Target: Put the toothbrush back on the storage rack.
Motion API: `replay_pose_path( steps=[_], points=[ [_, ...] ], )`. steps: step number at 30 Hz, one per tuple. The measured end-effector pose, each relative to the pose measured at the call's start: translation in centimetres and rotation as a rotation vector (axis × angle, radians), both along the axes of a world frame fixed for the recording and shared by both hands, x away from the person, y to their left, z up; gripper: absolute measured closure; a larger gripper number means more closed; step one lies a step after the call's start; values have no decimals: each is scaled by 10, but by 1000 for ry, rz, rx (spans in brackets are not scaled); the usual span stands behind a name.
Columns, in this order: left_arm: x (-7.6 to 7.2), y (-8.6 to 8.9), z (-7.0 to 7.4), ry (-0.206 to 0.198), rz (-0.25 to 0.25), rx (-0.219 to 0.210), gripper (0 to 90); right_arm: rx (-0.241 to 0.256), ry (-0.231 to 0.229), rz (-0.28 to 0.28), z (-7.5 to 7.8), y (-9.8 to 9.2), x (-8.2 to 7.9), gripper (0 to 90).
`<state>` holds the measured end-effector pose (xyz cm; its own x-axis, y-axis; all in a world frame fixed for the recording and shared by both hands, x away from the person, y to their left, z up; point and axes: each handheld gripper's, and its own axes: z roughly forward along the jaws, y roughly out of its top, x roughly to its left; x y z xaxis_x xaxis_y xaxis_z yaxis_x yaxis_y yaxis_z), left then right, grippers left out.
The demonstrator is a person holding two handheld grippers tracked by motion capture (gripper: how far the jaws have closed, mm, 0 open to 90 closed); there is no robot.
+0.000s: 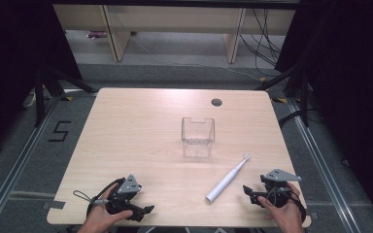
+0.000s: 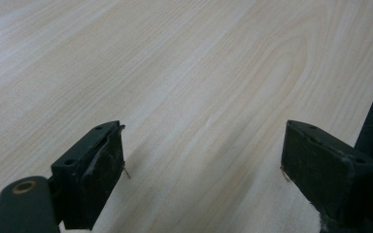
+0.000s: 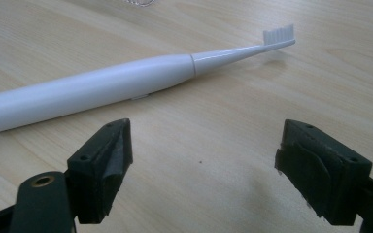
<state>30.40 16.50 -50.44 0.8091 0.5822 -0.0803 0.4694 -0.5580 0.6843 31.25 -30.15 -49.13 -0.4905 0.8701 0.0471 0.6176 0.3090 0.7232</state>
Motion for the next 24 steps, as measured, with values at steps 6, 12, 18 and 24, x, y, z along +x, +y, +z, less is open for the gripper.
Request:
replay_pose_path(
  steps=[6,12,18,24],
  points=[
    [0,0,0,1,1,-1,149,-15,-16,-5,0,1,0,201],
    [0,0,0,0,1,0,149,11,-5,7,-1,3,0,164],
    [-1,-1,-1,4,10,-13,149,37,-27,4,1,4,0,153],
    [-1,-1,-1,4,11,-10,149,50,-77,15,8,7,2,208]
  ],
)
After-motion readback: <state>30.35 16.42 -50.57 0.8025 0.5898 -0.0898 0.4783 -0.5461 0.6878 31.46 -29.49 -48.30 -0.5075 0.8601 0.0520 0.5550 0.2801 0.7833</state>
